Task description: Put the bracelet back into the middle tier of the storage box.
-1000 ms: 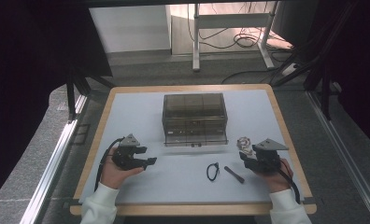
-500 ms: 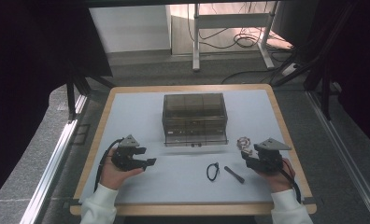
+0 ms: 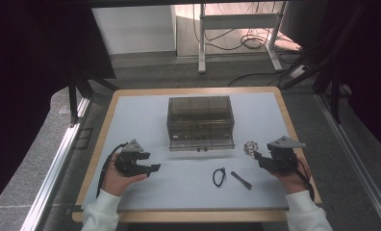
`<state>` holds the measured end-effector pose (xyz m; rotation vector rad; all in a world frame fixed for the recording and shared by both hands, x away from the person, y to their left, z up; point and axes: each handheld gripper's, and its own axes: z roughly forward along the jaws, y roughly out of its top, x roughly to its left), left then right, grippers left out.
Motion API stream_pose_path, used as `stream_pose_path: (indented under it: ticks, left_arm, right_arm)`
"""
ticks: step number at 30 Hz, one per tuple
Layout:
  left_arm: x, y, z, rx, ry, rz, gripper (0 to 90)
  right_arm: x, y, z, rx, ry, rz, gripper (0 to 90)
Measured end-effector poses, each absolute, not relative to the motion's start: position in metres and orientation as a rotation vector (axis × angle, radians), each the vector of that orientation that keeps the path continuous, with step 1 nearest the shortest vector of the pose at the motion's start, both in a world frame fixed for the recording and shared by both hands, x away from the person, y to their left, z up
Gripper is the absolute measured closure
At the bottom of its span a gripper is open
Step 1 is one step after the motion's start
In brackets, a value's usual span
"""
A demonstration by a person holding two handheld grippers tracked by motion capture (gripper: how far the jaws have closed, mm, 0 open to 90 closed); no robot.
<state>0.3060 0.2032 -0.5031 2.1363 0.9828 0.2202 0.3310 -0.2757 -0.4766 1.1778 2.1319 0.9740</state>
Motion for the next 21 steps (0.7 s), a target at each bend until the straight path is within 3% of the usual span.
stream_pose_path:
  ticks: [21]
  left_arm:
    - [0.306,0.207,-0.508,2.147,0.999,0.222,32.2]
  right_arm:
    - [0.369,-0.275,-0.478,1.195,2.276,0.788,44.7]
